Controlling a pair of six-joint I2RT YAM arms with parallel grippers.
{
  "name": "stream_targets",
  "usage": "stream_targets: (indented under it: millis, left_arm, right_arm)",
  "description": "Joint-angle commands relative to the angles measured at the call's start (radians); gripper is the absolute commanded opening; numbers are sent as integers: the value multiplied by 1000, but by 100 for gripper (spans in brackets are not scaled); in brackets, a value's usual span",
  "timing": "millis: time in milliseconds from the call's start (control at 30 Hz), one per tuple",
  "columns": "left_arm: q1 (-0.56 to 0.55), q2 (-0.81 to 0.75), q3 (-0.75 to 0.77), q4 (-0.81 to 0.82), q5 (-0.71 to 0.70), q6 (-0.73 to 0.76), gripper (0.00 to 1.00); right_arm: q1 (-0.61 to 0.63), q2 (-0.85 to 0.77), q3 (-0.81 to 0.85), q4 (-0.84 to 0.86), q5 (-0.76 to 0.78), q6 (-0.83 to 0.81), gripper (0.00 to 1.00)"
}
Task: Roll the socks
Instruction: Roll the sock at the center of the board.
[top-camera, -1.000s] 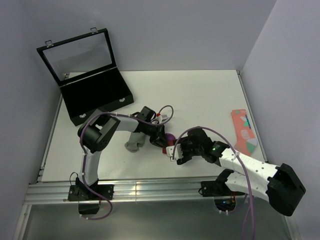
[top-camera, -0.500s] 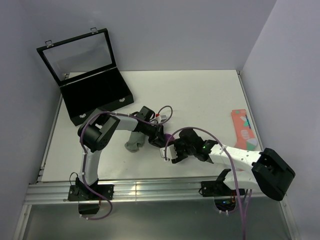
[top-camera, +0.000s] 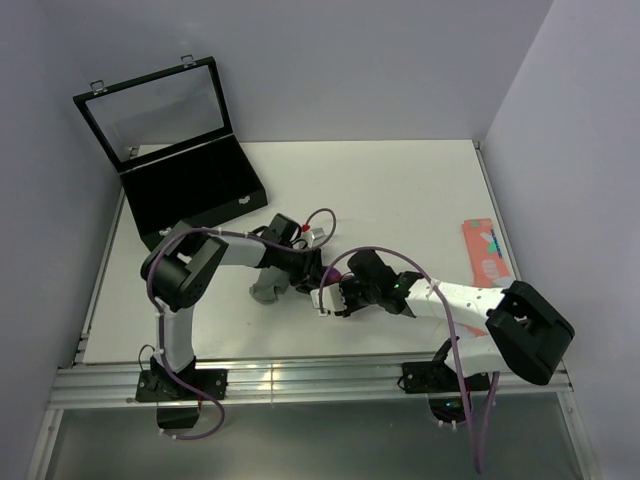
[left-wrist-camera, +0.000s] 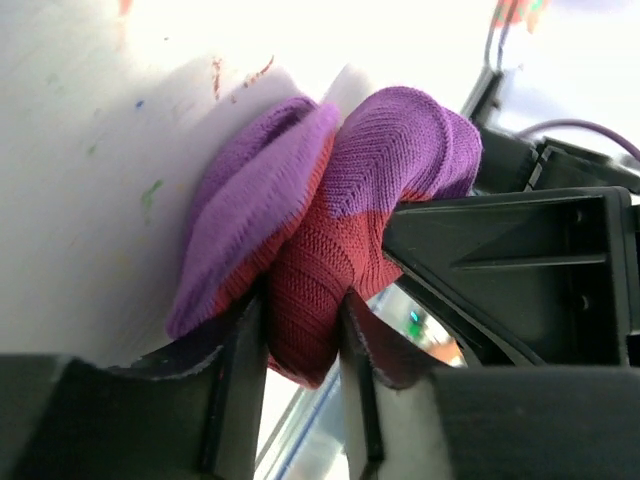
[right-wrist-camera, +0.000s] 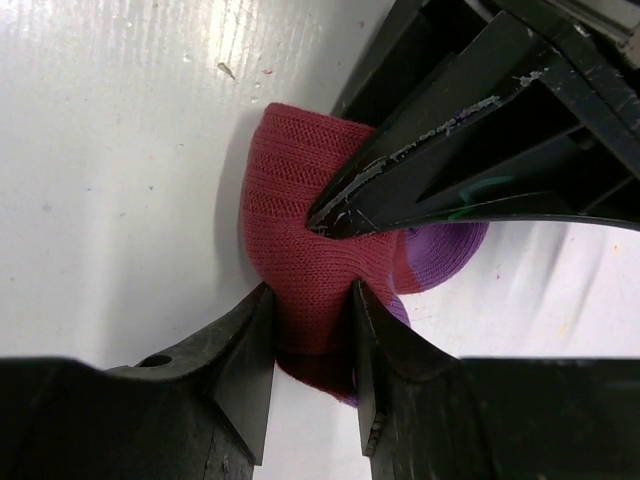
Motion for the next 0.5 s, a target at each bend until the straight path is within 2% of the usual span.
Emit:
stream_targets:
  millis: [0, 167, 333, 467]
  left_arm:
    - [2, -32, -84, 16, -320, 20, 39]
    - [2, -161, -142, 191, -426, -35, 42]
    - [3, -280, -200, 231, -660, -88, 42]
    - [2, -346, -281, 248, -785, -150, 43]
  right_arm:
    - [-6, 45, 15, -91, 57, 24, 22]
    - [-6, 64, 35, -116, 57, 33, 22]
    - [-6, 79, 62, -151, 55, 40, 20]
    - [-14, 84, 101, -223, 23, 48, 20]
